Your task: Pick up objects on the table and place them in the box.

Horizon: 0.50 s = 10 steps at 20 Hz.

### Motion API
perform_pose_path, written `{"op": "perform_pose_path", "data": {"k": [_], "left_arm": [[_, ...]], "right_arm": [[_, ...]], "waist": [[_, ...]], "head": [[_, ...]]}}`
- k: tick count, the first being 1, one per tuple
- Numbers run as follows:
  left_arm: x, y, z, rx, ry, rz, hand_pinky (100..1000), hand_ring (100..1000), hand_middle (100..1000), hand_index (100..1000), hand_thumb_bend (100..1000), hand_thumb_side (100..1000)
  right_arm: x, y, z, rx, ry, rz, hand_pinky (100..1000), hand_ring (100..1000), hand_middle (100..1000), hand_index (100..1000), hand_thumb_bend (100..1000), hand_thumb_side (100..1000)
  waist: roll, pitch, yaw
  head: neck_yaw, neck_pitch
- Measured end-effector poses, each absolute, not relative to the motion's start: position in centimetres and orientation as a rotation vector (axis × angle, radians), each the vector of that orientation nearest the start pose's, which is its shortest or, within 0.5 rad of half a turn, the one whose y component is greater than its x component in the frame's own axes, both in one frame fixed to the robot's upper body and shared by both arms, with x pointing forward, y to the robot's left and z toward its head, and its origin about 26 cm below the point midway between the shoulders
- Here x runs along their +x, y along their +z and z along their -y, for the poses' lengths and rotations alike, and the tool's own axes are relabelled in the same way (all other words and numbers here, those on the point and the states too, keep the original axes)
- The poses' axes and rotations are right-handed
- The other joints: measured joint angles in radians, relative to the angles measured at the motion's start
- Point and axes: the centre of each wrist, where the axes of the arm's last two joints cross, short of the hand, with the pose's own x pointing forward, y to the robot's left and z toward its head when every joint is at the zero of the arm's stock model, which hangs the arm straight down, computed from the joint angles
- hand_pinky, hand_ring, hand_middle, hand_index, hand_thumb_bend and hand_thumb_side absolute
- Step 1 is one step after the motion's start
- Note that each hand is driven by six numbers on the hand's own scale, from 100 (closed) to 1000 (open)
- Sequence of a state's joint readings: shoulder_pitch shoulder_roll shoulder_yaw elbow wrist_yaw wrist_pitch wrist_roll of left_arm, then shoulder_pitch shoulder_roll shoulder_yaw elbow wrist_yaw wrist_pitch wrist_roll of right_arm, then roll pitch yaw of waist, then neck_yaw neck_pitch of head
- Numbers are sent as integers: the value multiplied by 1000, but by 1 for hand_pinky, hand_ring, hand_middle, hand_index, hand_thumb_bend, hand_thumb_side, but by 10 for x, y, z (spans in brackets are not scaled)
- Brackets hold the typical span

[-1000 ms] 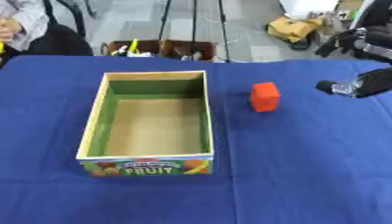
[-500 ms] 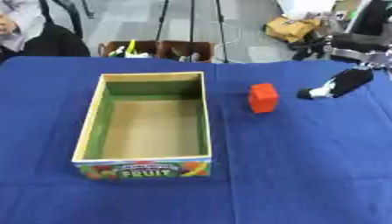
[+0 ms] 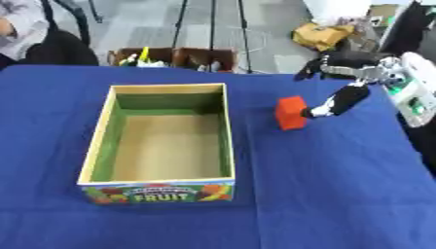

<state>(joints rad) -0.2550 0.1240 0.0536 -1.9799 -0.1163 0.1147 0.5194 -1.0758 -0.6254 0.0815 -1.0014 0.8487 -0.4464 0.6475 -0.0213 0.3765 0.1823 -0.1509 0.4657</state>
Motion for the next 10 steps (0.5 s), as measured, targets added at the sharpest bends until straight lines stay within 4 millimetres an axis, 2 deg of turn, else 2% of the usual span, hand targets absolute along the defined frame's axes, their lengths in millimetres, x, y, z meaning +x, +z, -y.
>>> {"op": "perform_pose_path", "data": {"k": [7,10], "left_arm": [[299,171,-246,500,371,2120,215,473,467,440,100,813],[299,172,-246,499,371,2121,215,473,467,440,100,812]], "right_arm": [[471,309,324,-981,1813,1346,772,887,879,927,316,494],[472,308,326,-985,1826,1310,772,891,884,931,313,488]], "waist": [[-6,12,10],[-7,15,11]], "head": [[-11,-2],[-14,-2]]}}
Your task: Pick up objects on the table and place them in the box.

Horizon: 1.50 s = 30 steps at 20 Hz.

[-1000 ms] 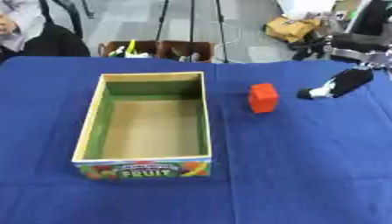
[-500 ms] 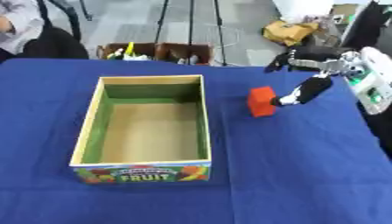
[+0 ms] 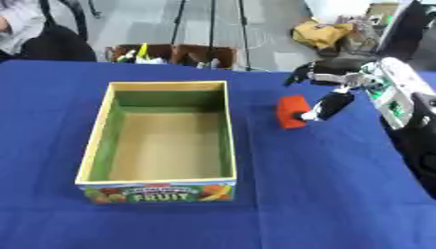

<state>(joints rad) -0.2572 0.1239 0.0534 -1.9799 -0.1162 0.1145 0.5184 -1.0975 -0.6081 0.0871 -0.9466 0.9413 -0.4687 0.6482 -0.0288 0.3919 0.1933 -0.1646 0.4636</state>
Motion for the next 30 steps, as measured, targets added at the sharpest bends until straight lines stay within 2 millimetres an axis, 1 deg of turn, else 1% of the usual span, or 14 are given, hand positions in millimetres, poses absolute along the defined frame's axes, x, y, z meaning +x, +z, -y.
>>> {"op": "perform_pose_path", "data": {"k": [5,9,13,16,20,24,28,30], "left_arm": [[300,172,-246,497,367,2122,214,473,467,440,100,813],[300,173,-245,493,364,2126,214,472,467,440,100,813],[300,173,-245,492,363,2127,214,472,468,439,100,813],[300,174,-245,492,363,2127,214,473,468,440,100,813],[300,174,-245,490,362,2126,214,472,468,440,100,814],[300,174,-245,490,361,2126,213,473,468,440,100,814],[300,174,-245,490,360,2125,213,473,469,440,100,814],[300,174,-245,489,360,2125,213,473,469,440,100,814]], "right_arm": [[474,307,326,-999,1842,1253,773,897,889,928,279,472],[475,306,327,-1015,1853,1209,771,897,888,925,264,470],[477,304,326,-1014,1862,1192,763,891,848,896,230,463],[477,304,326,-1017,1865,1197,753,881,793,848,188,461],[477,305,326,-1021,1865,1208,739,868,717,783,164,449],[477,305,326,-1029,1857,1220,712,840,583,689,100,443],[477,305,326,-1045,1838,1250,671,806,483,594,100,428],[477,305,325,-1059,1822,1271,654,793,452,552,100,412]], "waist": [[-2,6,5],[-4,10,9],[-5,17,13],[-5,19,13],[-5,20,13],[-5,21,13],[-5,22,13],[-4,22,13]], "head": [[-4,-1],[-8,-9],[-13,-13],[-13,-16],[-13,-16],[-14,-17],[-14,-17],[-14,-17]]}}
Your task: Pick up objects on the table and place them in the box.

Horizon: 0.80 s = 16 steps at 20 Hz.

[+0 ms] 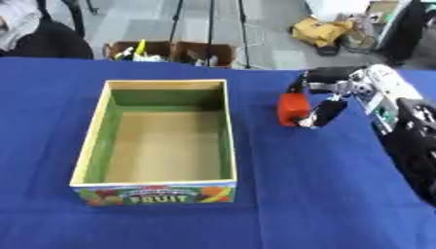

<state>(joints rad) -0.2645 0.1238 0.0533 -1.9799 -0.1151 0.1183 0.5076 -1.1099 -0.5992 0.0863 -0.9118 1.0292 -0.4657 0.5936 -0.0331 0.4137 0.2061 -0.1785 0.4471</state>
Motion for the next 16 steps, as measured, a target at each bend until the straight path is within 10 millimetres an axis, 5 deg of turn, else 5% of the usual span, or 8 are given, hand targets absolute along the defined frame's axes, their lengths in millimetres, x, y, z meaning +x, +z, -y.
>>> {"op": "perform_pose_path", "data": {"k": [16], "left_arm": [[299,171,-246,492,357,2115,216,471,468,441,100,812]], "right_arm": [[470,318,314,-1156,1701,1443,530,684,318,317,100,418]], "waist": [[8,-17,-17]], "head": [[1,9]]}}
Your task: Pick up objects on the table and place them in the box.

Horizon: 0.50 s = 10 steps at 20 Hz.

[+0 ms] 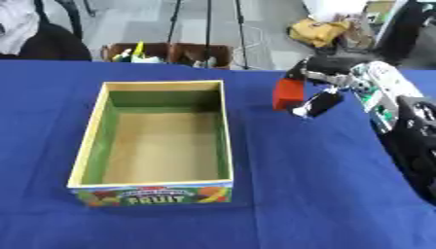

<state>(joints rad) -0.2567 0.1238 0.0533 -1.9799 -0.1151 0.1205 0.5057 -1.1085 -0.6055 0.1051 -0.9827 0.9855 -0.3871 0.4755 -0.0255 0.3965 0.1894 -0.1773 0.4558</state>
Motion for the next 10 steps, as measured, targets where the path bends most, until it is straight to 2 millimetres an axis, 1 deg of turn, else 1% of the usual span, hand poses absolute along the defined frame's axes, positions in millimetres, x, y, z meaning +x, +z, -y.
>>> {"op": "perform_pose_path", "data": {"k": [1,2,6,7,8,10], "left_arm": [[299,171,-246,493,356,2114,216,471,468,441,100,814],[299,171,-246,492,356,2114,216,471,468,441,100,812],[299,171,-246,493,355,2112,217,471,468,441,100,813],[299,171,-246,493,355,2112,217,471,468,441,100,816],[299,171,-246,492,354,2112,217,470,468,441,100,813],[299,171,-246,492,353,2111,217,470,468,442,100,813]], "right_arm": [[468,321,313,-1157,1697,1458,526,680,317,309,100,468],[466,325,311,-1157,1694,1475,523,677,315,299,100,416],[454,340,302,-1172,1693,1533,514,665,311,278,100,404],[451,345,299,-1178,1693,1549,510,659,310,260,100,447],[447,349,295,-1185,1693,1565,510,656,310,258,100,404],[441,356,287,-1194,1696,1599,508,651,310,253,100,409]], "waist": [[1,-2,-1],[1,-4,-4],[3,-14,-12],[3,-16,-13],[3,-18,-13],[3,-23,-15]], "head": [[0,0],[0,1],[2,2],[3,2],[4,4],[4,8]]}}
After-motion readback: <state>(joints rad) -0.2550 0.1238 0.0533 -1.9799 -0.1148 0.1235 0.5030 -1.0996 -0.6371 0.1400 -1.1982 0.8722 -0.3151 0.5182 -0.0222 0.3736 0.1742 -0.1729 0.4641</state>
